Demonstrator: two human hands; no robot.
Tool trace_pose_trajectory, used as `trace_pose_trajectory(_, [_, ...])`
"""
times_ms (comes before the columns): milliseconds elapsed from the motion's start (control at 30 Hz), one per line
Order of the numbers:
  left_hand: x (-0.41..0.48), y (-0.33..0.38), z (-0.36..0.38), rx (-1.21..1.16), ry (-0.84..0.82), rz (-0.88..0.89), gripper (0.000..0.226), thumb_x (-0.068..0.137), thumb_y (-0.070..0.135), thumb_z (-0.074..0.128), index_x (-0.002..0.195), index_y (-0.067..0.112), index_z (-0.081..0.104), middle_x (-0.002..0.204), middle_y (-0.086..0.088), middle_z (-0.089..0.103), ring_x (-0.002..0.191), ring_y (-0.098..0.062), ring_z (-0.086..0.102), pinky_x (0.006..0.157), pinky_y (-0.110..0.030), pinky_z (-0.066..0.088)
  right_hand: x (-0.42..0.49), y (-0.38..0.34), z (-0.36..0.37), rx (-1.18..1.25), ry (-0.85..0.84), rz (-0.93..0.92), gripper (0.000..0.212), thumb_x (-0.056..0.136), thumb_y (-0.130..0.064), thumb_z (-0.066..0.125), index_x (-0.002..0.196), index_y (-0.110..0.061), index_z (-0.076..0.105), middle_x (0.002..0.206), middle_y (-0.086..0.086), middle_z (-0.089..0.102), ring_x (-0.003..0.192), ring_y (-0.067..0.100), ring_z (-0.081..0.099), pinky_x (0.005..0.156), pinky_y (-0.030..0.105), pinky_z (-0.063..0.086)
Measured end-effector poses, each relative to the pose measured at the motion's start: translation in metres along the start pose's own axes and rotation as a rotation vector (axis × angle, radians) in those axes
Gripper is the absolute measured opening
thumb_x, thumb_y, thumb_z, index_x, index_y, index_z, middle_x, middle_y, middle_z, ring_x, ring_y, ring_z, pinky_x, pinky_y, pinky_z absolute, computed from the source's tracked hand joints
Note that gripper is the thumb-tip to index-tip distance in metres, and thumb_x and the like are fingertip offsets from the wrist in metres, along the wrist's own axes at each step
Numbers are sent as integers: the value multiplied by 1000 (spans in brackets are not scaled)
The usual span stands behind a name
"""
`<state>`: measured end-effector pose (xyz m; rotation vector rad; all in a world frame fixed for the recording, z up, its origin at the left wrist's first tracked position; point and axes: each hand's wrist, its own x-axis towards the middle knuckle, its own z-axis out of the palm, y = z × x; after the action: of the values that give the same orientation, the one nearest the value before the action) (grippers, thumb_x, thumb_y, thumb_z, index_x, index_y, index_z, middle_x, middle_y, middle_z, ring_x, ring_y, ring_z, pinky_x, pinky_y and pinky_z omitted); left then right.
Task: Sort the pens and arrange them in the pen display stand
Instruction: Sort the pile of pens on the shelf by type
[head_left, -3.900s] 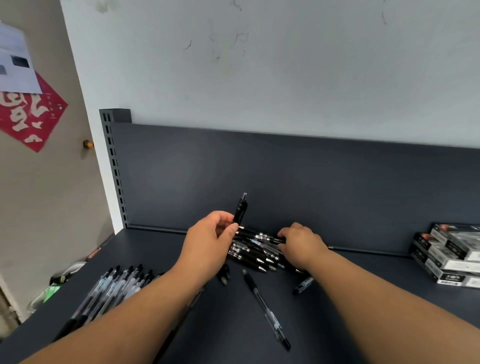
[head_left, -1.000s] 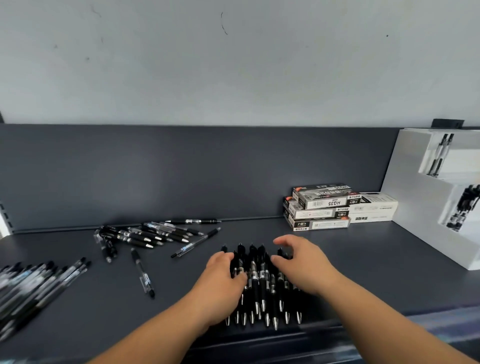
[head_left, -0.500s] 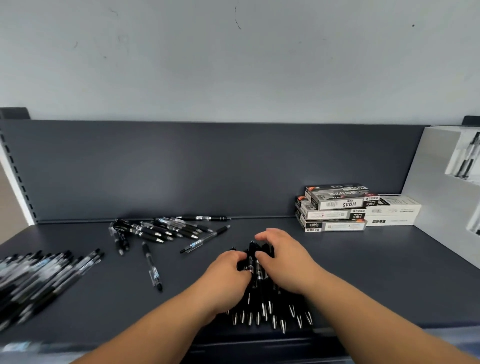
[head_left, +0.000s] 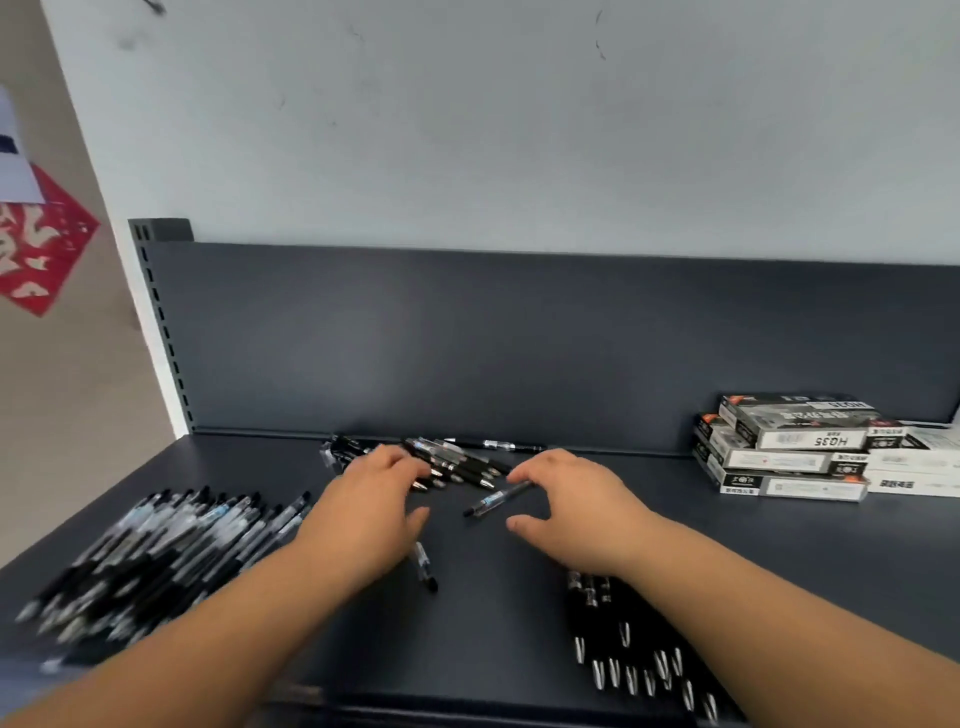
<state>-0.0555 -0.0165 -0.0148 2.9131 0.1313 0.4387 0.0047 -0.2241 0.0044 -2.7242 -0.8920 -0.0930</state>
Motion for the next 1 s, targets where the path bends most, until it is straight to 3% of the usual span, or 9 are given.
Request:
trace_pose_trajectory(200, [4, -29, 2, 169, -293, 259, 57, 85, 3, 46, 128, 40, 50, 141, 14, 39, 129, -17, 42, 104, -31, 39, 29, -22, 14, -100, -102, -22, 48, 93, -31, 55, 139, -34, 43, 146, -7, 40, 133, 20, 40, 112, 38, 30])
trace_pose_trajectory(333, [12, -37, 2, 176, -300, 382, 35, 88, 12, 54, 114, 35, 56, 127, 12, 50, 119, -16, 47, 98, -34, 42, 43, -22, 25, -164, -182, -9, 47, 93, -15, 52, 135, -35, 48, 141, -4, 46, 129, 22, 42, 106, 37, 37])
trace_pose_trajectory(467, [15, -41, -2, 119, -381, 486, 23, 89, 20, 55, 110, 28, 60, 120, 8, 55, 116, -13, 47, 100, -31, 38, 47, -22, 31, -123, -194, -40, 26, 94, -20, 53, 115, -31, 63, 124, -6, 52, 117, 18, 49, 97, 34, 43])
trace_pose_trajectory(600, [12, -40, -6, 79, -401, 546, 20, 90, 21, 55, 109, 24, 60, 115, 5, 57, 111, -13, 48, 96, -25, 36, 48, -20, 31, -96, -187, -69, 16, 92, -23, 57, 106, -30, 61, 117, -10, 55, 111, 13, 52, 93, 32, 43])
trace_pose_trajectory(700, [7, -41, -11, 8, -341, 545, 15, 91, 24, 55, 106, 25, 57, 110, 7, 58, 105, -12, 51, 92, -26, 40, 49, -22, 30, -66, -52, -106, 14, 92, -25, 58, 104, -28, 61, 111, -11, 60, 103, 10, 55, 87, 27, 44])
trace_pose_trajectory(800, [-2, -47, -21, -153, -190, 493, 13, 92, 25, 55, 105, 27, 55, 104, 12, 58, 96, -7, 52, 86, -23, 41, 52, -37, 21, 259, 354, -95, 10, 87, -19, 67, 93, -27, 63, 86, -15, 62, 73, -3, 55, 75, 16, 44])
trace_pose_trajectory(867, [-7, -55, -30, -263, -88, 437, 20, 93, 23, 57, 112, 28, 57, 99, 15, 58, 91, -4, 52, 83, -20, 41, 53, -54, 8, 518, 552, 4, 14, 86, -18, 69, 91, -29, 63, 78, -18, 63, 68, -8, 56, 65, 4, 39])
trace_pose_trajectory(933, [-12, -69, -43, -357, 15, 354, 27, 92, 21, 59, 118, 28, 58, 92, 17, 57, 85, -2, 53, 79, -15, 41, 57, -74, -1, 719, 573, 88, 9, 88, -20, 67, 94, -27, 66, 78, -16, 65, 64, -9, 57, 63, 5, 41])
trace_pose_trajectory(1000, [-17, -85, -57, -425, 116, 259, 23, 91, 19, 62, 111, 30, 61, 85, 17, 59, 77, 2, 54, 71, -8, 39, 63, -93, -1, 933, 500, 131, 9, 90, -20, 66, 98, -19, 70, 76, -12, 66, 57, -3, 56, 62, 15, 47])
